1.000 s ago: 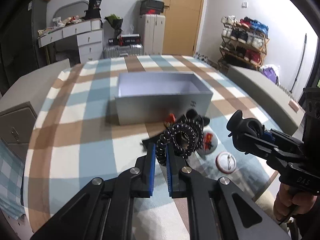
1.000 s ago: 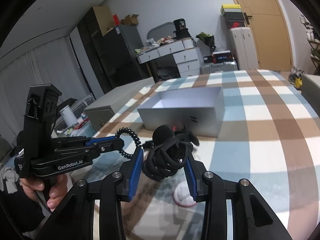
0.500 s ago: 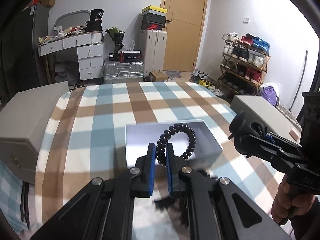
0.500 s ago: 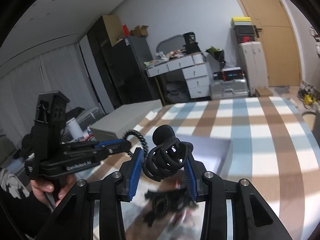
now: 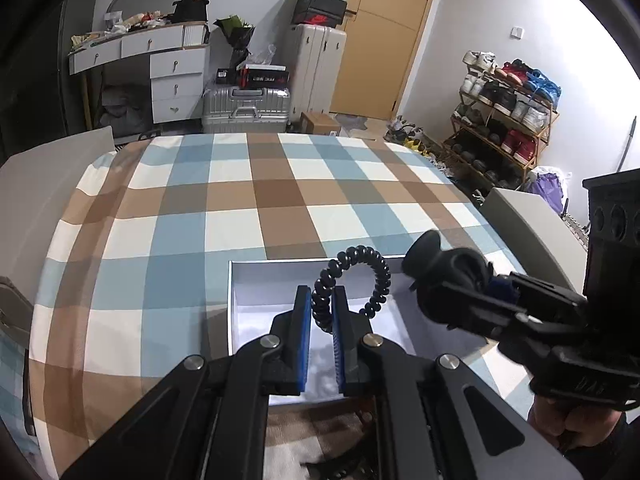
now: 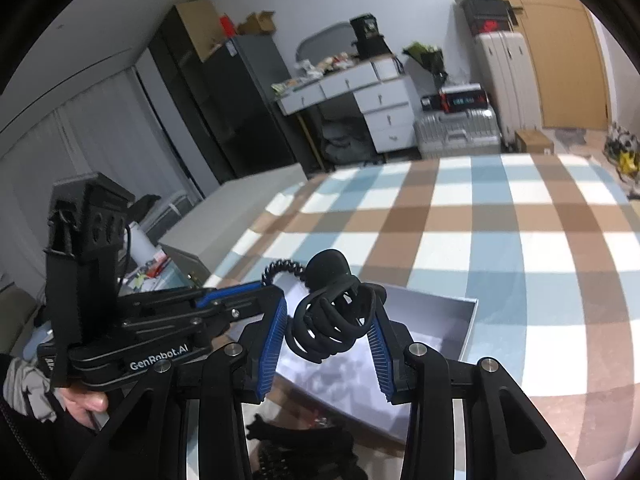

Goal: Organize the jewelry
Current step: 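Lower both items into the box and open both grippers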

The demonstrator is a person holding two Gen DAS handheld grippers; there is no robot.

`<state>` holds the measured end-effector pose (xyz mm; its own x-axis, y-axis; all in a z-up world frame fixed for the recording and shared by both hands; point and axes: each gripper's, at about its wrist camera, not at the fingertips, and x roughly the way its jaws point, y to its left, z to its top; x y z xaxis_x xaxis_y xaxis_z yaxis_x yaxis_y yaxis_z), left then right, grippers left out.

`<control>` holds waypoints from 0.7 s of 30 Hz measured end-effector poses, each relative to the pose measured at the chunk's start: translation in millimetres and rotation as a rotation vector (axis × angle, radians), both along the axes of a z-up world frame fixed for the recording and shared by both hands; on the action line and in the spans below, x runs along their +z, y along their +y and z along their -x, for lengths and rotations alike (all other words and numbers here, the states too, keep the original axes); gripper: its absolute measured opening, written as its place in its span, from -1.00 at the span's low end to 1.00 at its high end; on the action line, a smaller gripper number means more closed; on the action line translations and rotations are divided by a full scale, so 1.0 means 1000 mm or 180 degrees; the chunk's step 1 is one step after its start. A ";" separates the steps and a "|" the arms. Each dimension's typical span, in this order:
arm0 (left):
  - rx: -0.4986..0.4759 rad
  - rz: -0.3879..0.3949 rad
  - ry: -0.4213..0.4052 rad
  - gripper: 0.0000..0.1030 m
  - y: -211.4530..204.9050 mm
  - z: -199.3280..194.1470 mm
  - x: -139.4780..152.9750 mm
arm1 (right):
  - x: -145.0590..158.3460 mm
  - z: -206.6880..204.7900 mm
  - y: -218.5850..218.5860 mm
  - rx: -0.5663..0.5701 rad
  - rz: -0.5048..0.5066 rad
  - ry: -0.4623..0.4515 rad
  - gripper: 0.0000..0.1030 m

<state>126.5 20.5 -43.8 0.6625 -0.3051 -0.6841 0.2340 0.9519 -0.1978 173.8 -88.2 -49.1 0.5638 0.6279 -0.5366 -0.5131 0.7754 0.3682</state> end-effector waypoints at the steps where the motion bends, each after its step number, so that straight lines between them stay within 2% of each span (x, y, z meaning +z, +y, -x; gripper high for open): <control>1: -0.0004 0.0011 0.0019 -0.90 0.000 -0.001 0.000 | -0.003 -0.002 0.001 0.0004 0.0020 0.0027 -0.24; 8: -0.0010 0.0046 0.0232 -0.90 -0.003 -0.009 -0.009 | -0.013 -0.011 0.005 -0.0140 0.0239 0.0169 -0.21; 18: -0.0028 0.0052 0.0290 -0.87 -0.001 -0.007 -0.010 | -0.008 -0.003 -0.003 -0.0219 0.0169 0.0137 -0.18; 20: -0.0021 0.0056 0.0338 -0.72 -0.001 -0.008 -0.012 | -0.004 0.003 -0.008 -0.0262 0.0129 0.0119 -0.18; 21: 0.0008 0.0049 0.0359 -0.50 0.000 -0.007 -0.012 | -0.002 0.008 -0.012 -0.0289 0.0108 0.0088 -0.18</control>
<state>133.9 20.0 -56.0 0.5822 -0.3146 -0.7497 0.2071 0.9491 -0.2374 165.9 -100.4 -51.3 0.6022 0.5560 -0.5729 -0.4300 0.8305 0.3541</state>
